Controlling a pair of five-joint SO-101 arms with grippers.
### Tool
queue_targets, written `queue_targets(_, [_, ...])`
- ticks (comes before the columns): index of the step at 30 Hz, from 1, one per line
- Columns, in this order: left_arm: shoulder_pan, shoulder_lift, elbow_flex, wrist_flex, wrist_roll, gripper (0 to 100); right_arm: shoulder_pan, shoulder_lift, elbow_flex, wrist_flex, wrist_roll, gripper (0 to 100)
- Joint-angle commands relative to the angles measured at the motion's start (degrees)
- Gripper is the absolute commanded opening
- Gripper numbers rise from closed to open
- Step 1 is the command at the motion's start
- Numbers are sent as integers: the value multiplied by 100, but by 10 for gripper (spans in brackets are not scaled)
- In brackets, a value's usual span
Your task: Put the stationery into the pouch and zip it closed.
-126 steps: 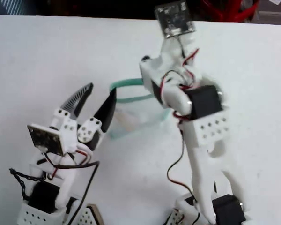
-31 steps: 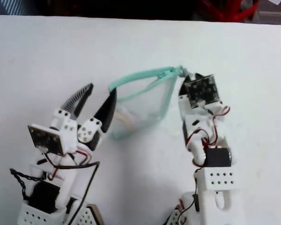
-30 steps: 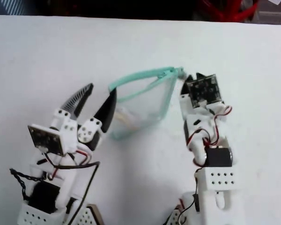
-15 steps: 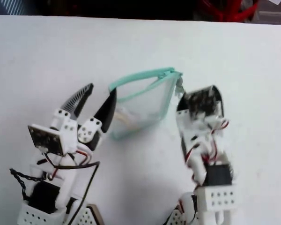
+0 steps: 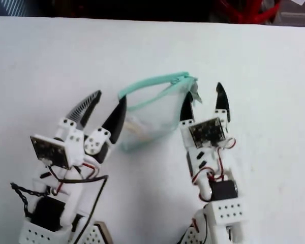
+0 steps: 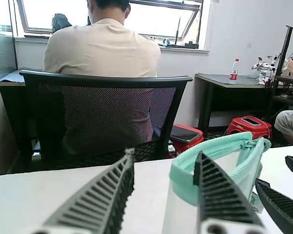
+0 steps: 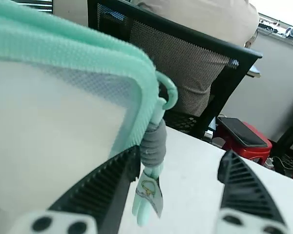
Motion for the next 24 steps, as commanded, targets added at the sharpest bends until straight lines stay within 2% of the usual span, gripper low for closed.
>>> queue_targets(1, [4, 92, 589, 70, 18, 208, 57, 629, -457, -242, 18, 257])
queue_targets(10, [13, 101, 589, 70, 9, 208, -84, 1393, -932, -338, 70, 258])
queue_targets(16, [13, 101, 589, 70, 9, 208, -119, 2501, -985, -1464, 396, 263])
queue_targets(20, [13, 101, 589, 70, 0, 208, -75, 3073, -985, -2193, 422, 370])
queue_targets(24, [13, 101, 598, 70, 0, 209, -66, 3090, -1099, -2448, 466, 370])
